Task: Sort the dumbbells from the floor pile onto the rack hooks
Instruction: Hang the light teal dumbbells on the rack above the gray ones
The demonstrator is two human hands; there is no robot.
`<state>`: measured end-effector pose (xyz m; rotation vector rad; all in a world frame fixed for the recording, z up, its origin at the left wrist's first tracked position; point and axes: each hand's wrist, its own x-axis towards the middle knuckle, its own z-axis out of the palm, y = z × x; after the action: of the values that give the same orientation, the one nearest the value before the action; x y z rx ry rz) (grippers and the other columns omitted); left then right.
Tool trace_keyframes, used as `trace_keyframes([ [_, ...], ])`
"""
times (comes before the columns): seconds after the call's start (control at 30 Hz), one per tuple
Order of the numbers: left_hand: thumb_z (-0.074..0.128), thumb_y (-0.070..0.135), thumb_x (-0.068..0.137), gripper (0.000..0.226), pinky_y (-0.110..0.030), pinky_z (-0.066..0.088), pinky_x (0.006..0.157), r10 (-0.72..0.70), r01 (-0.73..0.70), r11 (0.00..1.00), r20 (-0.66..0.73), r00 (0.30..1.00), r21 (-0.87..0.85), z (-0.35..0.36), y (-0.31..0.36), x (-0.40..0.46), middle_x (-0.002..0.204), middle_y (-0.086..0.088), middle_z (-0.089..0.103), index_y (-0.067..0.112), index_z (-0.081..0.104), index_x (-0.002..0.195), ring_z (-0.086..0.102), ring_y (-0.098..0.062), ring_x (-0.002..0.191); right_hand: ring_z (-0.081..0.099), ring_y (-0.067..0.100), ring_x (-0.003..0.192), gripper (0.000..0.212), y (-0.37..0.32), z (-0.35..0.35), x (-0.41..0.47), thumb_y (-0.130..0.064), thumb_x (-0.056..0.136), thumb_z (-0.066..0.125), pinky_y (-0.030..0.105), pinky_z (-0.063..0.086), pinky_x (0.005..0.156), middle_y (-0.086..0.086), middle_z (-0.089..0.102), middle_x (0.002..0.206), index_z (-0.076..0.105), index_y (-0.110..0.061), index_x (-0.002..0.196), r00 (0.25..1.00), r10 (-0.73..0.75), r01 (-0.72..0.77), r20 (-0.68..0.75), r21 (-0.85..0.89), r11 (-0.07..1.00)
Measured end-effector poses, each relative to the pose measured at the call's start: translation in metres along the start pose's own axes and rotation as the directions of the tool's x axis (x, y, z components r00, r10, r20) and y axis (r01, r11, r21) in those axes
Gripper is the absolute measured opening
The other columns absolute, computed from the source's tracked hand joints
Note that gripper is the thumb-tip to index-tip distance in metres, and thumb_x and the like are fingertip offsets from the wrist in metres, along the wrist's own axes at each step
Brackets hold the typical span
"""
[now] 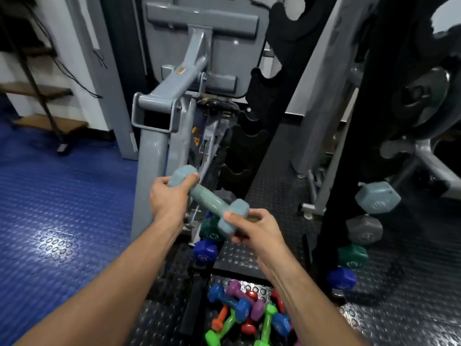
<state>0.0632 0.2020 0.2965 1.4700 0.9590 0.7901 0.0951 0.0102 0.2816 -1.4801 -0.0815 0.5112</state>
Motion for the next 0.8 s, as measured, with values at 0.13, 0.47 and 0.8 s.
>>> trace_keyframes([
  [0.13,0.07,0.051,0.087,0.032,-0.038,0.057,0.083,0.01,0.005,0.988,0.091,0.996,-0.156,0.008,0.025,0.031,0.09,0.0,0.069,0.019,0.067,0.093,0.066,-0.016,0.084,0.079,0.021,0.081,0.062,-0.012,0.032,0.016,-0.04,0.067,0.096,0.035,0.064,0.069,0.011,0.077,0.101,0.065,-0.004,0.108,0.997,-0.071,0.069,-0.019,-0.06,0.996],
  [0.47,0.046,0.041,0.098,0.042,-0.031,0.05,0.075,0.041,0.101,0.933,0.379,0.924,-0.346,0.074,0.049,0.106,0.083,-0.004,0.071,0.007,0.071,0.101,0.063,-0.017,0.082,0.079,0.029,0.078,0.049,-0.047,0.065,0.05,-0.037,0.078,0.09,0.026,0.063,0.063,0.018,0.078,0.093,0.074,0.005,0.098,0.994,0.048,-0.02,-0.101,0.258,0.966],
  [0.8,0.042,0.049,0.103,0.048,-0.023,0.049,0.076,0.019,0.101,0.981,0.606,0.795,-0.163,0.133,0.078,0.116,0.106,-0.005,0.067,0.007,0.064,0.114,0.064,-0.012,0.095,0.078,0.042,0.082,0.045,-0.066,0.062,0.069,-0.044,0.09,0.077,0.03,0.062,0.055,0.027,0.071,0.104,0.061,-0.005,0.103,0.971,0.241,-0.201,0.005,0.571,0.796],
])
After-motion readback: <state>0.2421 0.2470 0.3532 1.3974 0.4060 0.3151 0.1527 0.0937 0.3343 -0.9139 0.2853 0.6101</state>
